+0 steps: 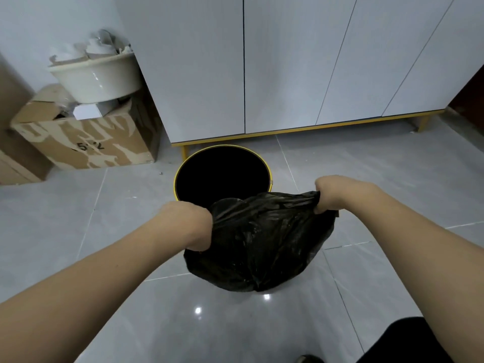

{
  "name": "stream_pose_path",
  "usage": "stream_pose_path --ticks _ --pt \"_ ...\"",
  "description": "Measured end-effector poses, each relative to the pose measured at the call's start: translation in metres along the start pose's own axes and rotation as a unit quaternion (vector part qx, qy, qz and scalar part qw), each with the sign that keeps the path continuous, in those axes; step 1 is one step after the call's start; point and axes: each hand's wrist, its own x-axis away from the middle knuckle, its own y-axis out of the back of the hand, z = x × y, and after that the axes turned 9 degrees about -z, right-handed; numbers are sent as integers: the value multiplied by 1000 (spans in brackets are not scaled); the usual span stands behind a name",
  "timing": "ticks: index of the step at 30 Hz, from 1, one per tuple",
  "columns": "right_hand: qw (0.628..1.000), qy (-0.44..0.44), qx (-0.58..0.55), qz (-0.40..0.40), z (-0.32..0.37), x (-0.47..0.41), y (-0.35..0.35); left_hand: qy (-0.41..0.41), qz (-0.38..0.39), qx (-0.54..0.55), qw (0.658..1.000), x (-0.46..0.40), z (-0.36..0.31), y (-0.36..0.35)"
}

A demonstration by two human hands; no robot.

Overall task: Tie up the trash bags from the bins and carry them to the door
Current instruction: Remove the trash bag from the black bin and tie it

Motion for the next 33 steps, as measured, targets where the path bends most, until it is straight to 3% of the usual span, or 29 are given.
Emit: stream_pose_path --ticks 3,7,11,13,15,23,27,31,33 --pt "996 51 -69 -1 10 3 7 -16 -153 79 985 -10 -18 -13" --pt "984 69 -165 7 14 9 23 -50 -193 65 978 -23 -27 -42" --pt "986 44 -159 -22 -13 17 36 -19 -93 119 988 -35 2 -55" --pt "995 -3 -89 -40 -24 16 35 -29 -41 148 988 -36 8 -56" --pt "999 -30 -2 -29 -21 16 33 -55 -45 167 983 -35 4 -56" --pt "971 167 161 -51 67 28 -2 -132 -79 207 966 -17 -30 -42" --pt "961 175 215 10 60 29 -27 -119 -19 236 964 -15 -35 -50" --pt "964 174 201 31 48 23 -53 -82 129 124 981 -16 -42 -60" --pt "969 169 169 63 50 22 -65 -76 169 40 982 -18 -47 -65"
